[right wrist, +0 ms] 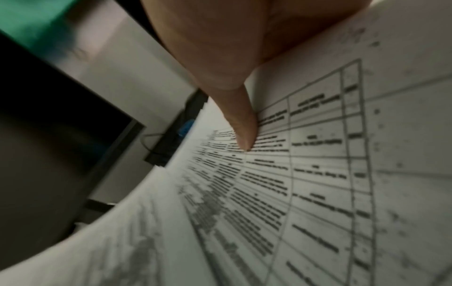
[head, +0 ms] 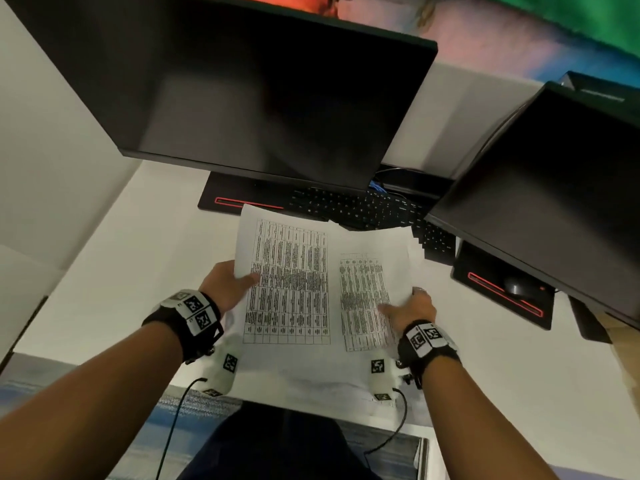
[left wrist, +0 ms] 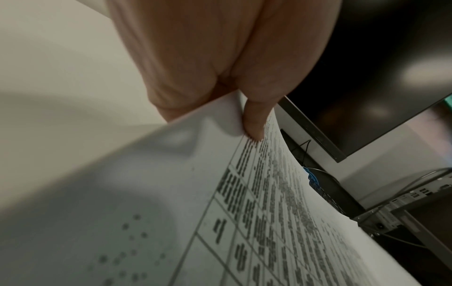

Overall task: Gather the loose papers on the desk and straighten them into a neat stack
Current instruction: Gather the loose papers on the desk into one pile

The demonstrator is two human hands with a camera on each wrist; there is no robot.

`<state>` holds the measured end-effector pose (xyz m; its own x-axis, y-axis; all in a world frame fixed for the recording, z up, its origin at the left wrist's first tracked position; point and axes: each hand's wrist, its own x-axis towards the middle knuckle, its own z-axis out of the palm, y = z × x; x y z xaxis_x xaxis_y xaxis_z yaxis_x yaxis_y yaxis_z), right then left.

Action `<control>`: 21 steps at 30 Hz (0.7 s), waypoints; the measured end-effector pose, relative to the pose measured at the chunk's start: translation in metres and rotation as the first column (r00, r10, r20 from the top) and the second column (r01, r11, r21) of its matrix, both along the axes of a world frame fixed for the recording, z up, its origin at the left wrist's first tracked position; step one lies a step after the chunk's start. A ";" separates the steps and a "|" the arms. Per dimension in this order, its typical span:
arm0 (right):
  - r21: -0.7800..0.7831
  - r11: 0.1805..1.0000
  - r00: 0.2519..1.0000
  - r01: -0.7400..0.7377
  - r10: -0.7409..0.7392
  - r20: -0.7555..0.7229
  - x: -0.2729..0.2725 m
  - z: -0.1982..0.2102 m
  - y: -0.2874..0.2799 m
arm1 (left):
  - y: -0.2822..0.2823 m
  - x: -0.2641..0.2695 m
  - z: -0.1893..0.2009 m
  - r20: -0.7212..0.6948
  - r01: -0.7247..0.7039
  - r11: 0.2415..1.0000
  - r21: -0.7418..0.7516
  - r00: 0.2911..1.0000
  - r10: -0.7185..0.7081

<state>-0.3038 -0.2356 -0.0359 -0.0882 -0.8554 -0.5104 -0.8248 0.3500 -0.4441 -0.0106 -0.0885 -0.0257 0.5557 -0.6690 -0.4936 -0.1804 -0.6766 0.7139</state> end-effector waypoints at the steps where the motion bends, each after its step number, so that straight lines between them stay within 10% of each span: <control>1: -0.043 0.999 1.000 -0.023 0.024 0.018 -0.002 0.007 0.001 | 0.001 0.002 0.000 0.003 0.000 1.000 0.000 1.000 0.000; 8: -0.415 0.899 0.977 -0.139 0.193 0.092 -0.007 0.122 0.001 | 0.005 0.006 -0.005 0.073 0.059 0.996 0.073 0.995 -0.065; 13: -0.452 0.889 0.918 0.068 0.122 0.377 -0.015 0.195 0.002 | 0.000 -0.003 -0.002 0.082 0.082 0.995 0.055 0.993 -0.086; 18: -0.124 0.971 0.779 0.206 -0.086 0.621 0.003 0.151 0.006 | -0.004 -0.014 -0.003 -0.050 0.062 0.998 0.002 0.997 -0.062; 21: 0.013 0.972 0.799 0.236 -0.202 0.567 0.020 0.087 0.009 | -0.003 -0.011 -0.010 -0.370 -0.197 0.979 0.055 0.907 0.203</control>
